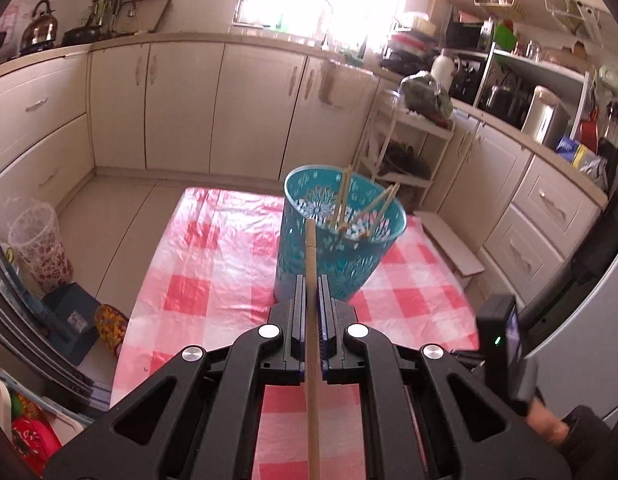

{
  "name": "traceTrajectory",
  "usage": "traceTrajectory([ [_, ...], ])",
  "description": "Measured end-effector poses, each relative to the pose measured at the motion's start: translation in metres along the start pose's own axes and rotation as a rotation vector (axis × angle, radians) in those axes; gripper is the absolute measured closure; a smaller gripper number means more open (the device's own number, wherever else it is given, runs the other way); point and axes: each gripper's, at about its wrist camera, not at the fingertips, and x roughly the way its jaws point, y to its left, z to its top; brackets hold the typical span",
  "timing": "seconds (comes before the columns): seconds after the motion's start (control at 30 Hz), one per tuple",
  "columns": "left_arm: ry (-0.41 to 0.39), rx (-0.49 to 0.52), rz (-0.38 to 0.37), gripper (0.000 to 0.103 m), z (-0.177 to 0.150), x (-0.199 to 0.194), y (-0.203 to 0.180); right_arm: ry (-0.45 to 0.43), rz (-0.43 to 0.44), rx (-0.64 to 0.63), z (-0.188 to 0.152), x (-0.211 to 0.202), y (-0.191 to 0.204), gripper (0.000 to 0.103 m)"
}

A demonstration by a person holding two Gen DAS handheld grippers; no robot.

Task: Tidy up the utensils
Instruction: 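Carry the chopstick over the basket and open the left tool while the right tool holds its chopstick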

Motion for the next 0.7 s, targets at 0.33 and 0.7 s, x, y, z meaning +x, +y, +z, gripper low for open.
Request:
traceTrajectory([
  [0.33, -0.190, -0.028, -0.029, 0.098, 0.078, 0.009, -0.016, -0.077, 0.134, 0.138, -0.010, 0.001, -0.025, 0.098],
  [0.7, -0.345, -0.105, -0.013, 0.098, 0.139, 0.065, -0.022, -0.084, 0.188, 0.179, -0.013, -0.003, -0.034, 0.098],
])
